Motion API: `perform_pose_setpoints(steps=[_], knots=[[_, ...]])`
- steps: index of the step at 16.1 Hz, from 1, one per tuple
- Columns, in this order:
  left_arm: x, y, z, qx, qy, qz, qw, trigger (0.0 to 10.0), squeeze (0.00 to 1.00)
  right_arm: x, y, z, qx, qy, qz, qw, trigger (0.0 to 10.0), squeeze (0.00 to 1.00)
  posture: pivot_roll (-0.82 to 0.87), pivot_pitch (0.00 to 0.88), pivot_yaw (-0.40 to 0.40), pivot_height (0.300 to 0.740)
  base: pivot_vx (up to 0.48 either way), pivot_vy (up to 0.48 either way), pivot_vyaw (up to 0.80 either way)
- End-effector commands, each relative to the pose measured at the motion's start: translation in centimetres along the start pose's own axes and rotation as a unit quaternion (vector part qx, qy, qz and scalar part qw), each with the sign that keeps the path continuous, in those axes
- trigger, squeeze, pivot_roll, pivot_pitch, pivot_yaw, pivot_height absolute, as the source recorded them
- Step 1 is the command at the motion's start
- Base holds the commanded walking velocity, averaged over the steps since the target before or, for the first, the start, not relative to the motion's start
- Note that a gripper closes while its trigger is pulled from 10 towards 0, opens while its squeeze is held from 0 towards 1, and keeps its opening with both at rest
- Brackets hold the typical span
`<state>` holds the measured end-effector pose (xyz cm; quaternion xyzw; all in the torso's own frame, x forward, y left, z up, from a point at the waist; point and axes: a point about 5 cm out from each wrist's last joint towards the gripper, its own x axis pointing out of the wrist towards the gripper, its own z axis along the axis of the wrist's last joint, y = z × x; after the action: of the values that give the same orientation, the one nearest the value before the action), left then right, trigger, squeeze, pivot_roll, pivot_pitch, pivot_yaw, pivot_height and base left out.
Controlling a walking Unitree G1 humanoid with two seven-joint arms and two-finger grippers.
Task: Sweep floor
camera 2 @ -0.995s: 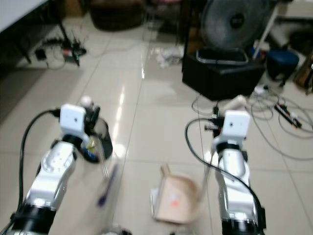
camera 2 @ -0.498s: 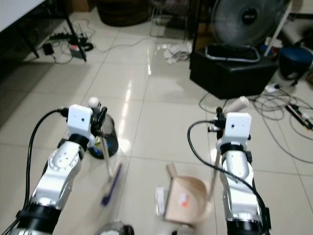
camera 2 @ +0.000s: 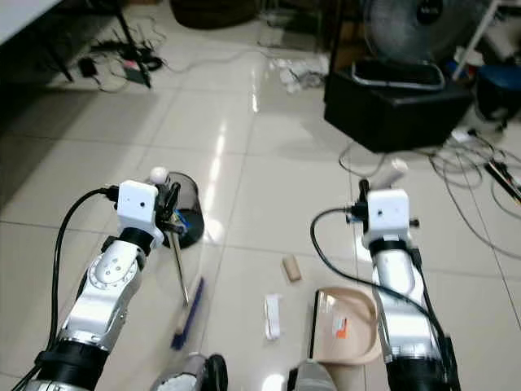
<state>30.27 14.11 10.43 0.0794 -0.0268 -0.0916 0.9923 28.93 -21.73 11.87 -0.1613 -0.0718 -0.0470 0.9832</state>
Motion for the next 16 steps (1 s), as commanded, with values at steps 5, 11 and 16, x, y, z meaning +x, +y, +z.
perform_pose_setpoints(steps=[5, 11, 16], knots=[[0.9, 0.1, 0.6, 0.014, -0.023, 0.008, 1.0, 10.0, 0.0, 2.6, 3.4, 1.2, -0.017, -0.062, 0.044, 0.997, 10.0, 0.0, 0.02, 0.257, 0.07, 0.74, 0.0, 0.0, 0.0], [1.0, -0.4, 0.1, 0.019, -0.023, 0.005, 1.0, 10.0, 0.0, 2.7, 7.8, 0.7, -0.02, -0.067, 0.111, 0.991, 10.0, 0.0, 0.02, 0.28, 0.057, 0.74, 0.0, 0.0, 0.0], [1.8, -1.4, -0.4, 0.003, -0.008, 0.022, 1.0, 10.0, 0.0, 2.2, 10.0, 0.8, -0.017, -0.086, 0.145, 0.986, 10.0, 0.0, 0.01, 0.287, 0.052, 0.74, 0.0, 0.0, 0.0]])
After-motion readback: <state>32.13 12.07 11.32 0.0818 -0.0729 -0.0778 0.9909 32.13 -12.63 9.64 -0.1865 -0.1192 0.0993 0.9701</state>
